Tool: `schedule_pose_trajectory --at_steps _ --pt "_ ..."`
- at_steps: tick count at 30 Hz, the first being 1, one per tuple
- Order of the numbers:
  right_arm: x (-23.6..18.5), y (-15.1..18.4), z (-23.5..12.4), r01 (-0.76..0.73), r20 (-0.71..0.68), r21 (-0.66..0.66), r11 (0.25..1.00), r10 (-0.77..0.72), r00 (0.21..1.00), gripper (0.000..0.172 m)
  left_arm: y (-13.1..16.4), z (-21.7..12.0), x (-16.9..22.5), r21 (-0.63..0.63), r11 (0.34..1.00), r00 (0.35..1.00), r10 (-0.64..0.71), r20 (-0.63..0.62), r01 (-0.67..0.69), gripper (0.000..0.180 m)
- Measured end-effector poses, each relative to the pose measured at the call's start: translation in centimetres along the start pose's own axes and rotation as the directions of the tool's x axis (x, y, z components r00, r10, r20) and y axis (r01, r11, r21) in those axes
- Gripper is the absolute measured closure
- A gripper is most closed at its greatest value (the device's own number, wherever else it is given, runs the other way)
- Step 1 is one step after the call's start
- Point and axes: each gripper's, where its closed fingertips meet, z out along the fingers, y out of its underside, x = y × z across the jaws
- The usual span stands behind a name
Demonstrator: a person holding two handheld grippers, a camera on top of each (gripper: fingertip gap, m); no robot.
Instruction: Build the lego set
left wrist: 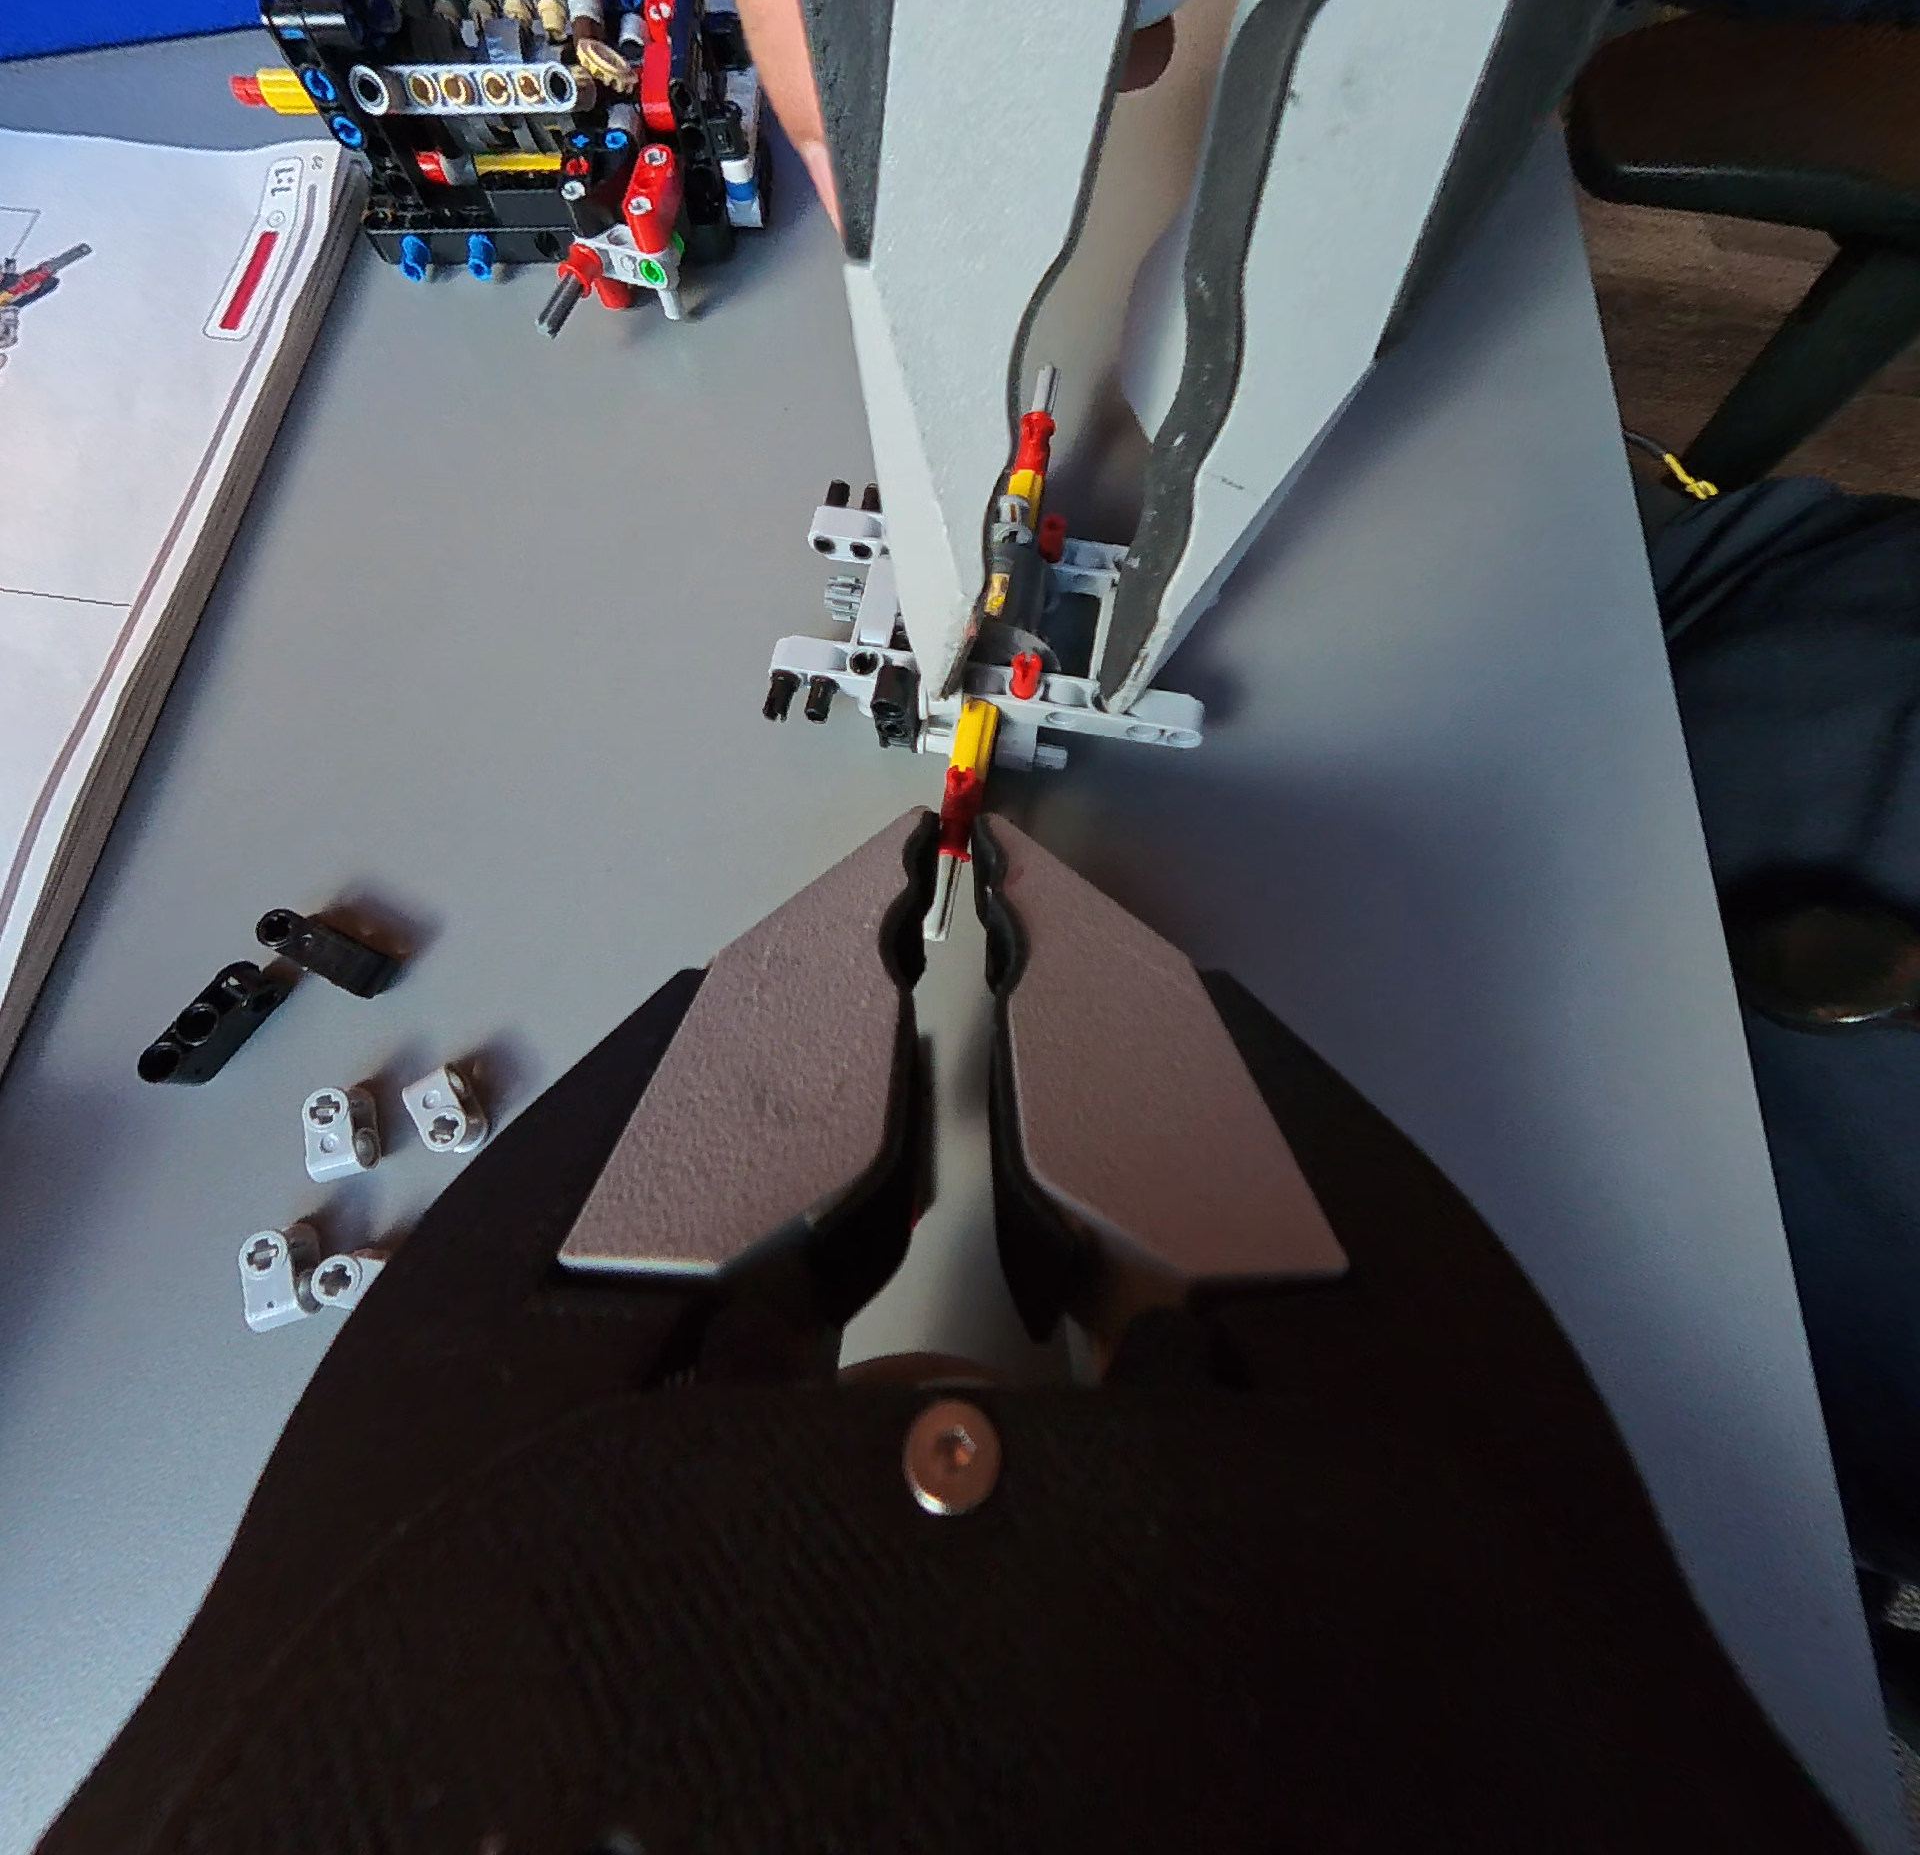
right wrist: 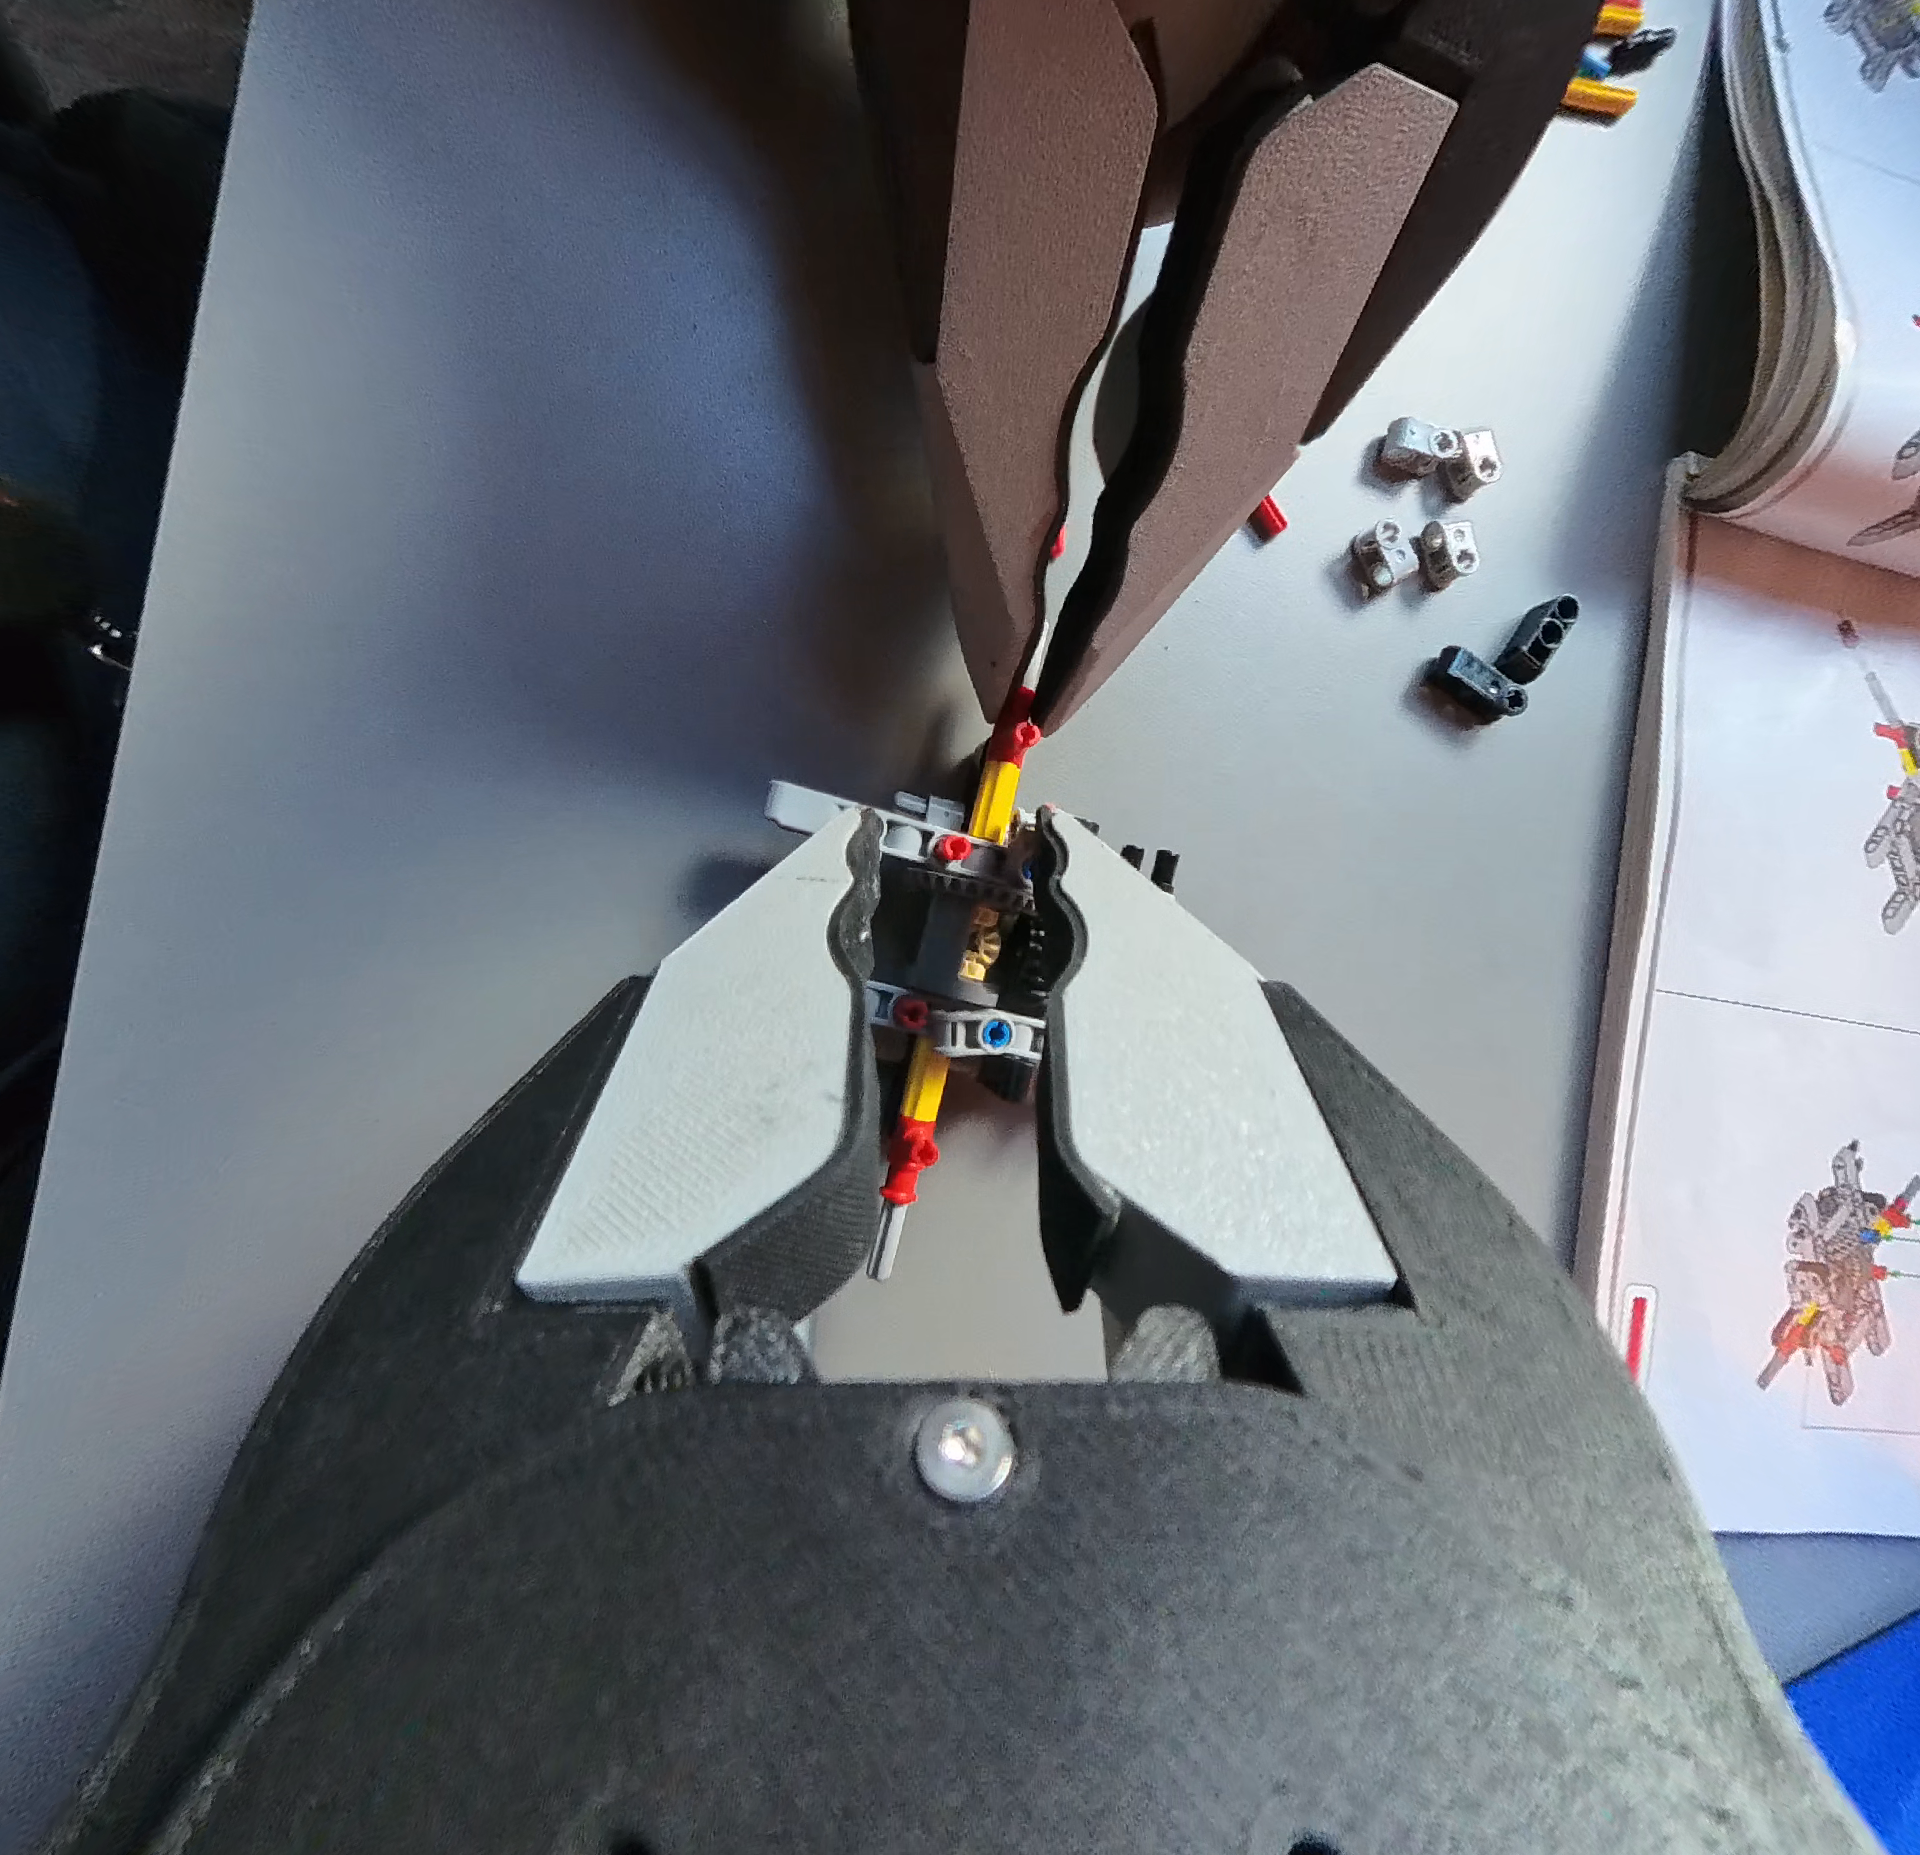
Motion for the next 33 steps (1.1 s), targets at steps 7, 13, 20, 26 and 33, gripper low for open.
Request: schedule_pose_trajectory --at_steps 7,13,20,26,33 --pt "-0.1 -0.2 -0.1 -0.007 0.045 -0.006 1.000 0.008 0.999 0.139 -0.2 -0.1 0.1 0.007 1.000 1.000 0.009 0.001 -0.009 0.177" --pt "0.1 0.0 0.1 0.009 0.043 -0.029 1.000 -0.008 0.999 0.140 -0.2 0.0 0.4 -0.002 1.000 1.000 0.023 -0.002 -0.023 0.178" --pt "0.4 0.1 0.3 0.041 0.009 -0.028 0.999 -0.041 0.999 0.149 -0.1 0.1 0.4 -0.010 1.000 1.000 0.011 -0.002 -0.011 0.178" --pt "-1.1 0.4 -0.3 0.026 0.068 -0.011 1.000 -0.025 0.997 0.151 -0.5 -0.6 -0.6 0.017 1.000 0.998 0.012 0.054 -0.013 0.180" --pt "-0.5 0.8 -0.9 -0.046 0.009 0.021 0.999 0.046 0.999 0.145 -0.4 -0.9 -0.2 0.027 0.999 0.999 -0.045 -0.012 0.046 0.177"
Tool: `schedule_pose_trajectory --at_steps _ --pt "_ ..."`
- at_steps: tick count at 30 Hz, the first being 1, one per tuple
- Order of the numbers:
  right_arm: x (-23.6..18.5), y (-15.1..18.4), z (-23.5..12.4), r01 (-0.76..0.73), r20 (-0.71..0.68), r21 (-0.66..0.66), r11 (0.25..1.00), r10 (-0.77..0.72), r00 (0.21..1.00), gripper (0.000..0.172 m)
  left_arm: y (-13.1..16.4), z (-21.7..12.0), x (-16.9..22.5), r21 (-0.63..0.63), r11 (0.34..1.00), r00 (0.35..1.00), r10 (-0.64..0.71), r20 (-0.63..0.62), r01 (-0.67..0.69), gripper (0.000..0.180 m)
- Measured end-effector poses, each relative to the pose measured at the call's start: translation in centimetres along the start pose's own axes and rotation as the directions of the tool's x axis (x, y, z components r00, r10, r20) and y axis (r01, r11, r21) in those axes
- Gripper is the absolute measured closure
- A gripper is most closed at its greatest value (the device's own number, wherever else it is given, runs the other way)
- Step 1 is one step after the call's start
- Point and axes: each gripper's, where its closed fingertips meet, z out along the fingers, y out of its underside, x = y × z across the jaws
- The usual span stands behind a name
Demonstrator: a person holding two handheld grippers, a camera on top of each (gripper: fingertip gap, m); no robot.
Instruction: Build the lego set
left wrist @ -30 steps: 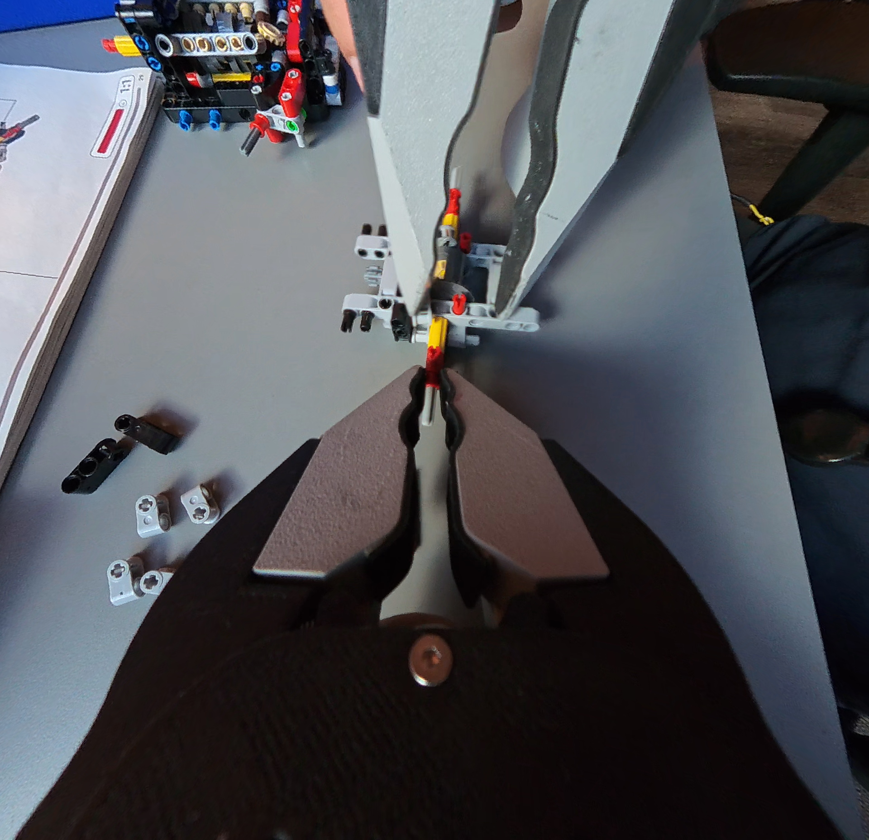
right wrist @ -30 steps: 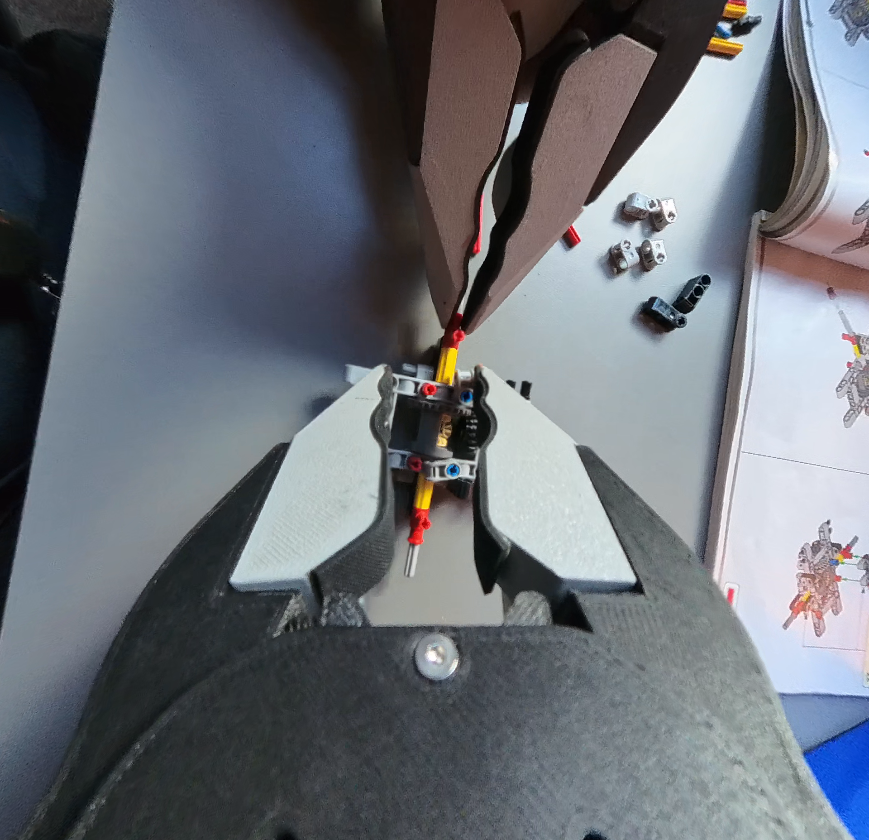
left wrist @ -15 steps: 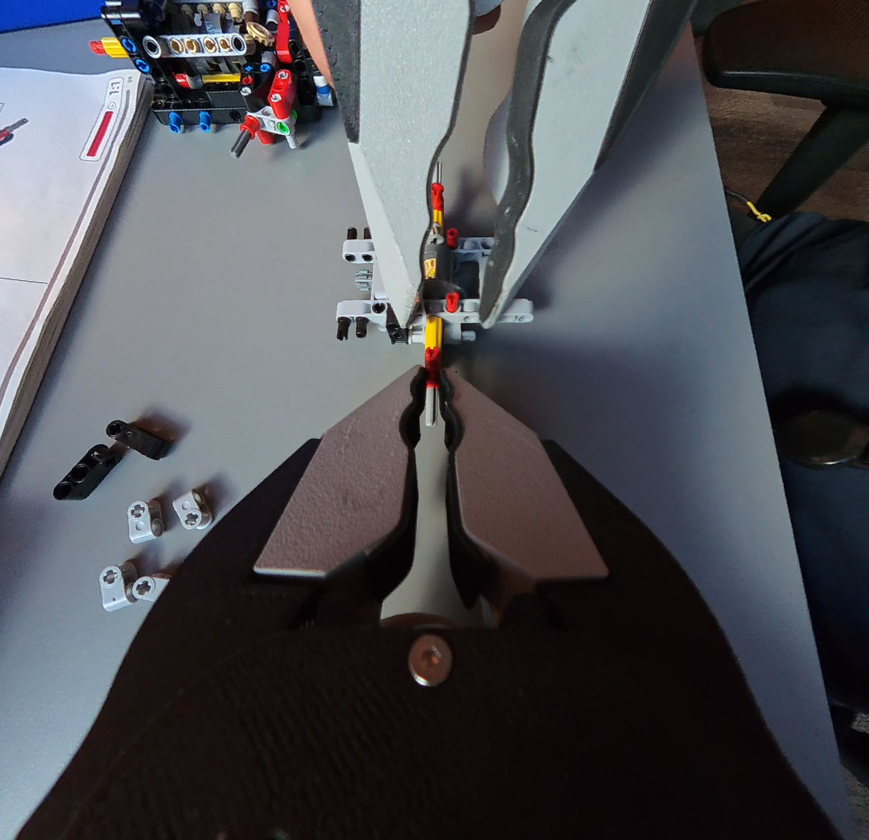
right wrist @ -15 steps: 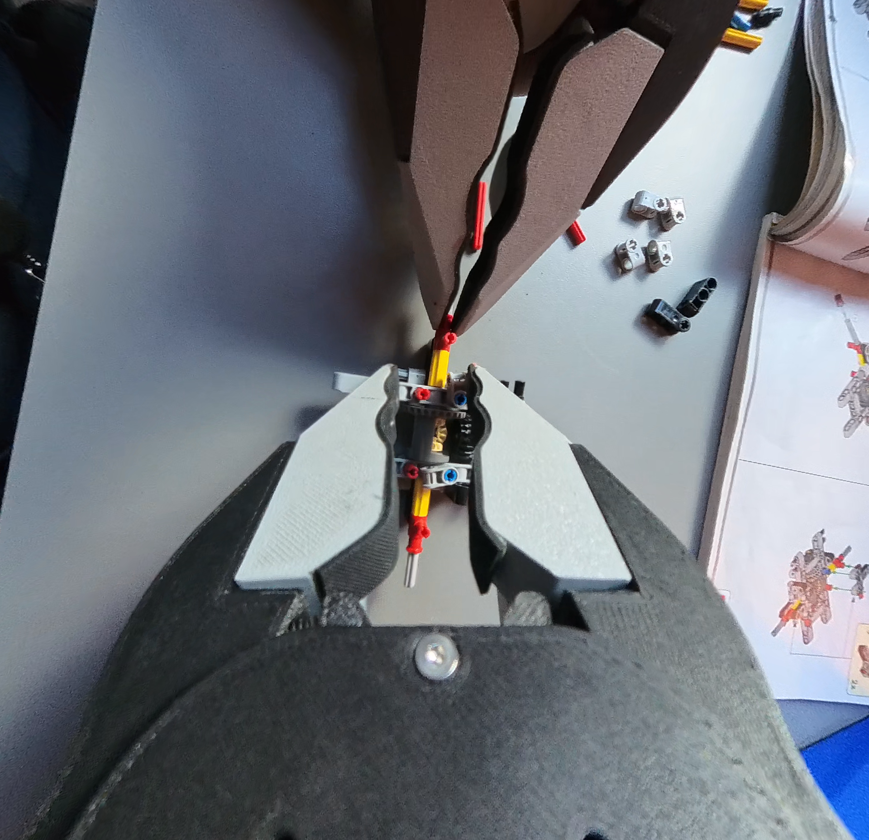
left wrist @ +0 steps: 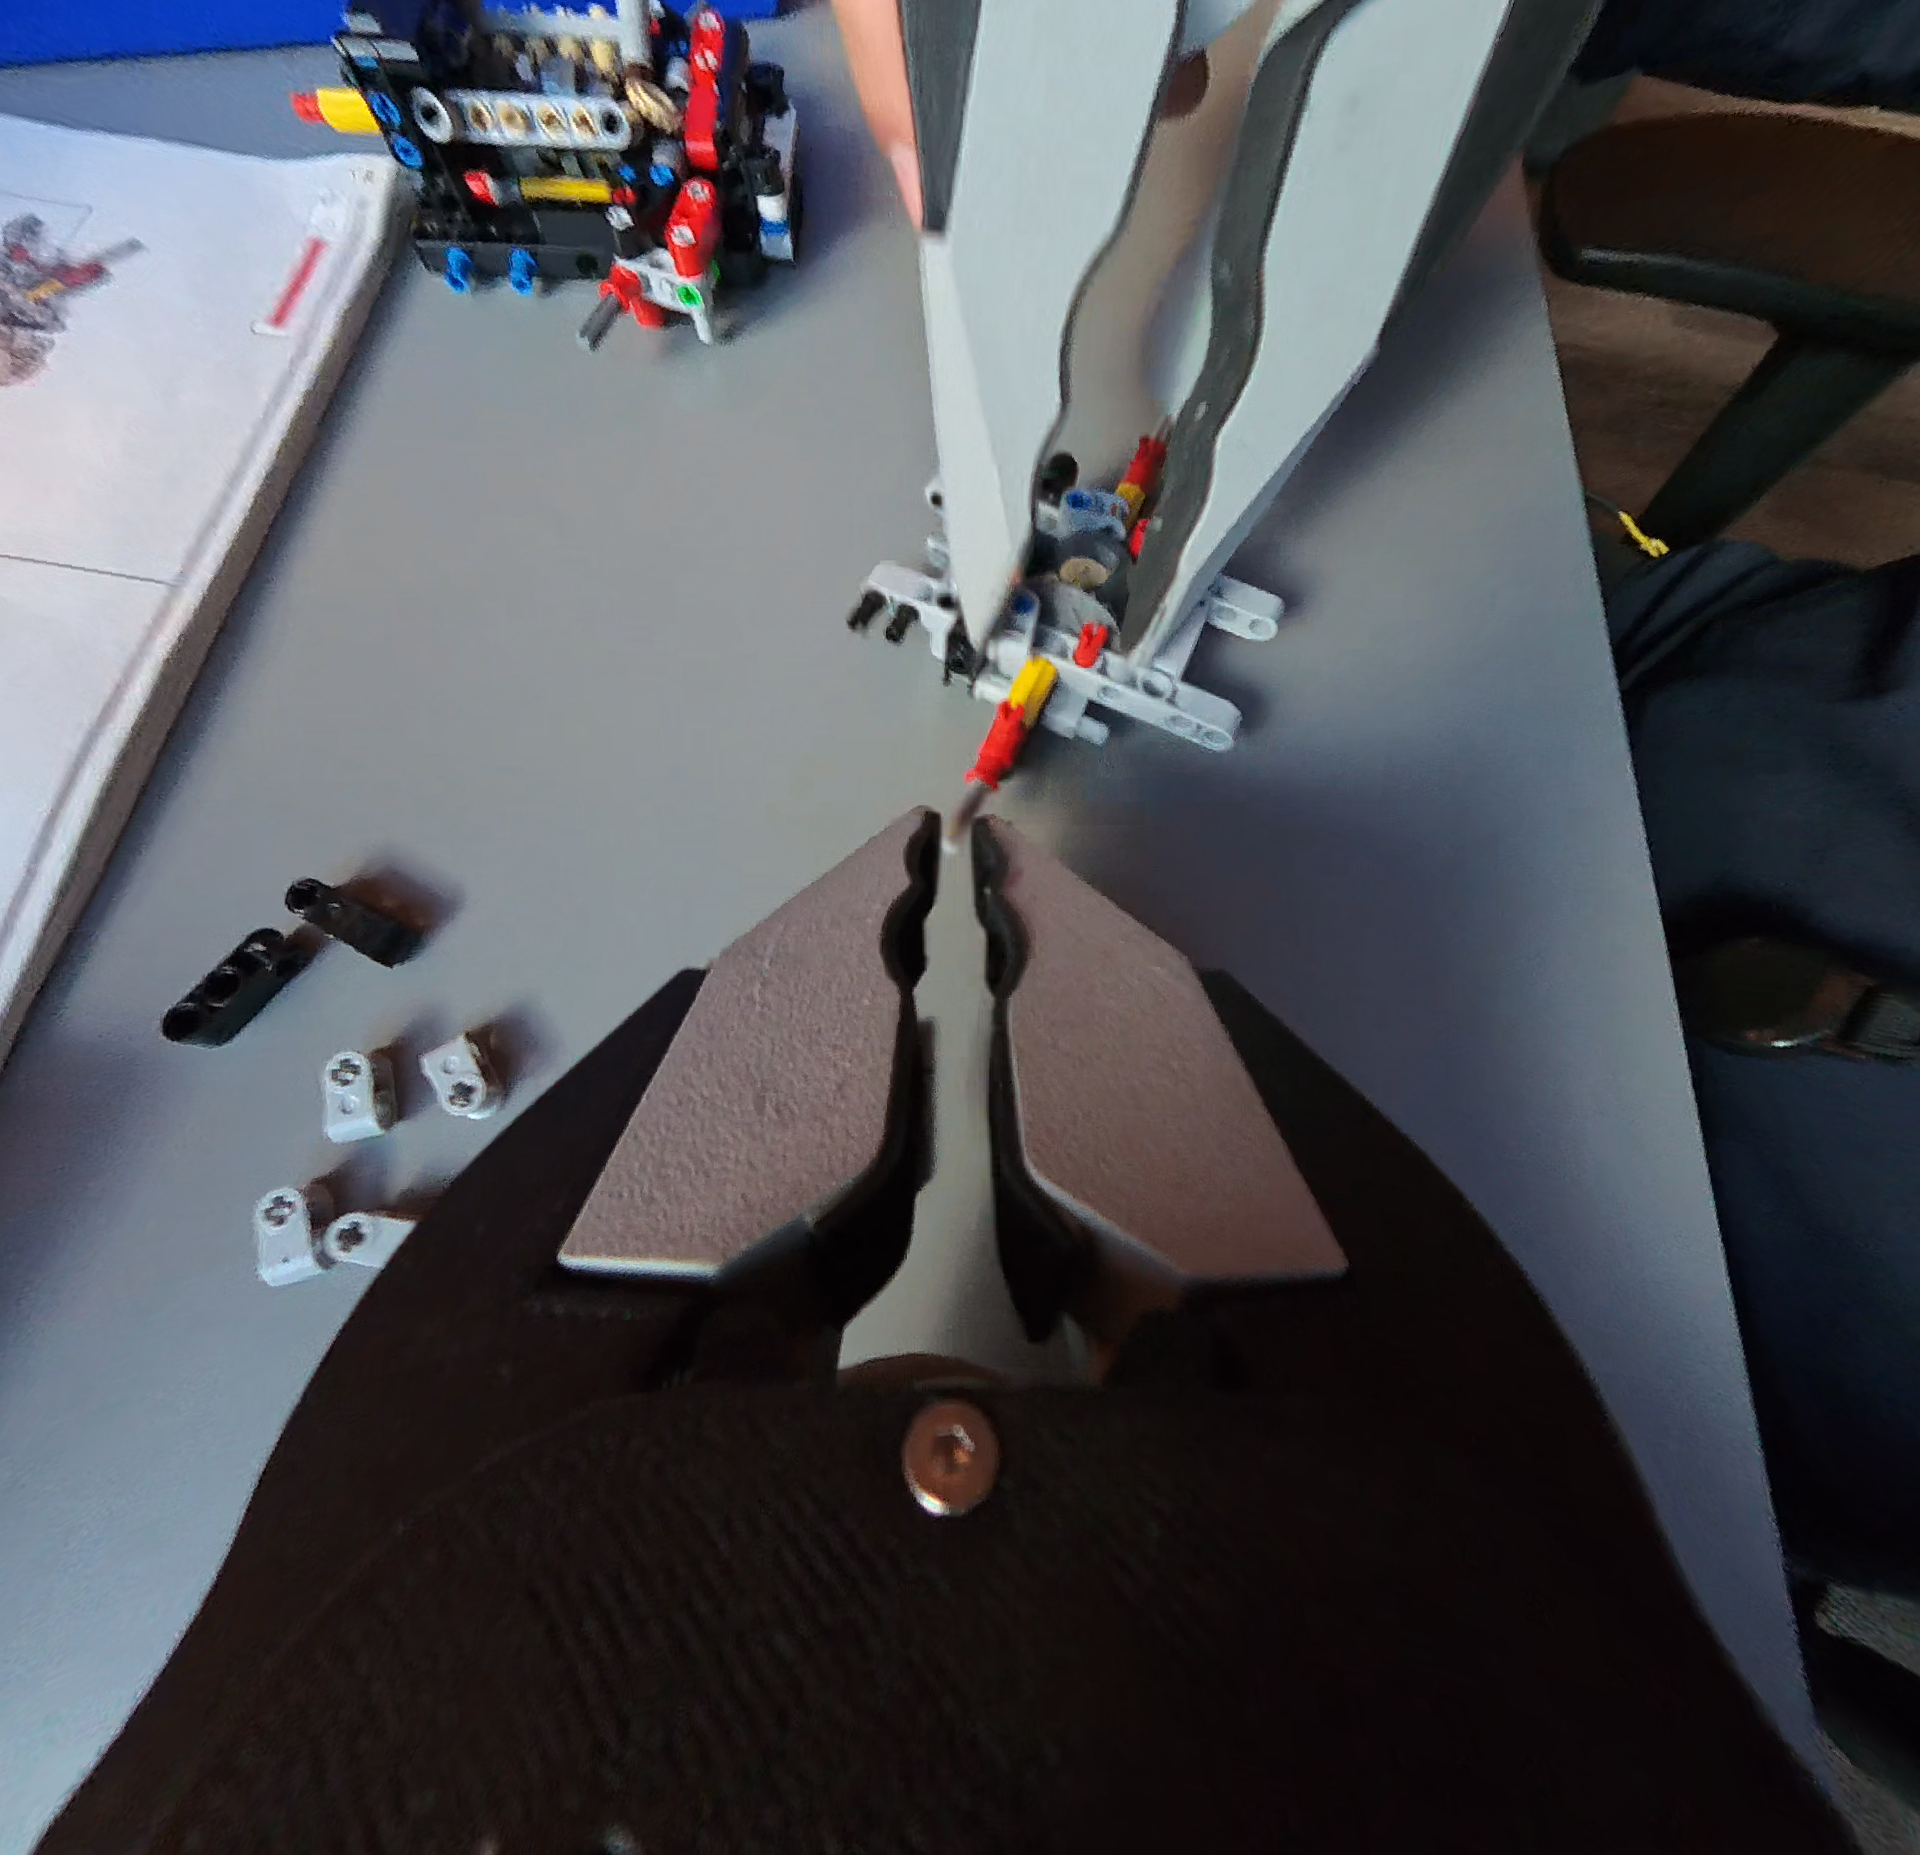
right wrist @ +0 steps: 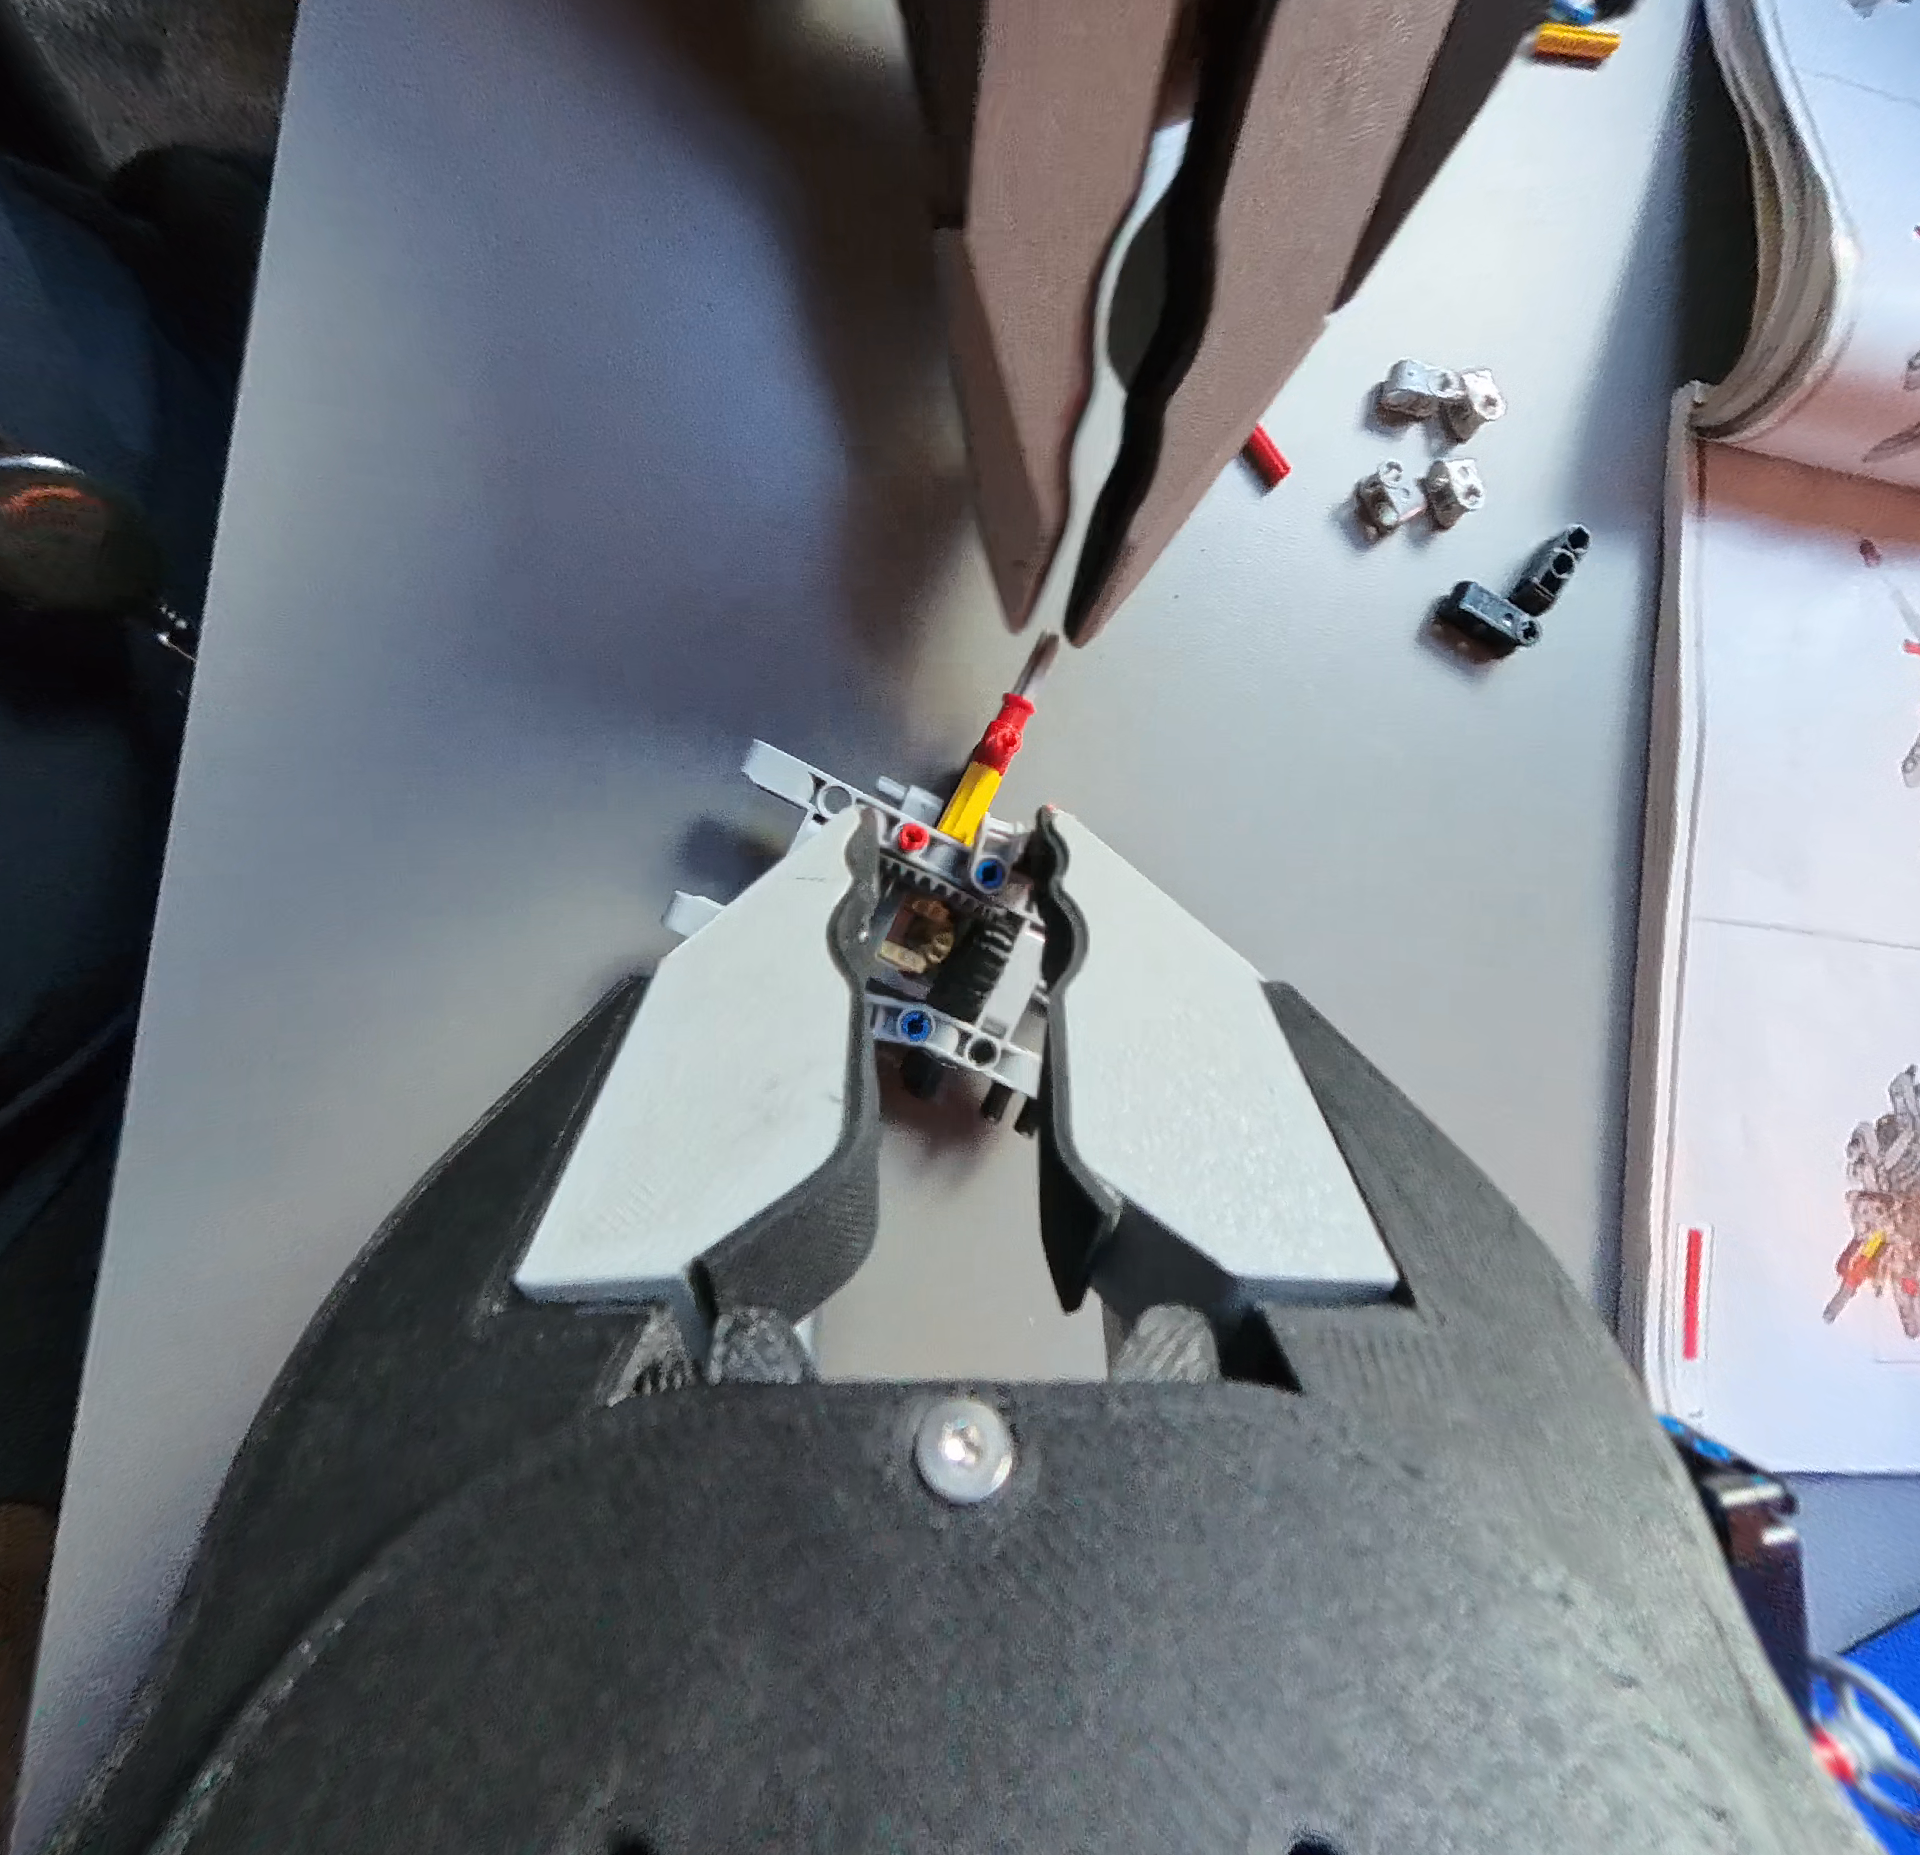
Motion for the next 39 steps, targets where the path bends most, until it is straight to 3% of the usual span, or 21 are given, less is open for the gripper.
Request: schedule_pose_trajectory --at_steps 4,7,11,16,21,24,27,31,39 --pt "0.1 0.0 -1.5 -0.118 -0.044 0.082 0.990 0.122 0.992 0.132 1.0 0.6 0.3 -0.056 0.998 0.999 -0.021 -0.027 0.020 0.167" --pt "0.4 1.7 -1.5 -0.232 -0.120 0.043 0.972 0.235 0.964 0.128 0.9 0.8 0.5 -0.060 0.998 1.000 -0.008 -0.027 0.006 0.167" --pt "-0.1 2.5 -0.4 -0.225 -0.163 -0.032 0.974 0.217 0.962 0.138 0.4 1.1 0.8 -0.033 0.999 1.000 0.013 -0.026 -0.013 0.177" --pt "0.0 2.6 -0.2 -0.207 -0.180 -0.097 0.974 0.187 0.966 0.135 0.1 1.1 0.8 -0.007 1.000 0.999 -0.009 -0.041 0.008 0.178" --pt "-0.3 2.3 -0.6 -0.253 -0.132 -0.123 0.959 0.237 0.962 0.126 0.0 1.2 0.8 -0.005 1.000 0.999 -0.008 -0.035 0.008 0.177" --pt "-0.9 0.9 -1.2 -0.315 -0.067 -0.064 0.947 0.311 0.948 0.105 -0.1 1.1 0.8 -0.001 1.000 0.999 -0.005 -0.032 0.005 0.177" --pt "-1.2 2.2 -0.5 -0.301 -0.102 -0.162 0.940 0.287 0.952 0.102 -0.3 0.9 0.9 0.006 1.000 0.999 -0.001 -0.033 0.001 0.178" --pt "-0.3 3.1 0.1 -0.257 -0.187 -0.244 0.935 0.214 0.959 0.111 -0.2 1.0 1.2 -0.001 1.000 0.999 0.006 -0.037 -0.006 0.178" --pt "-0.1 2.8 -0.2 -0.273 -0.074 -0.192 0.943 0.263 0.962 0.116 -1.4 -0.2 0.4 0.070 0.997 1.000 -0.015 -0.010 0.015 0.176"
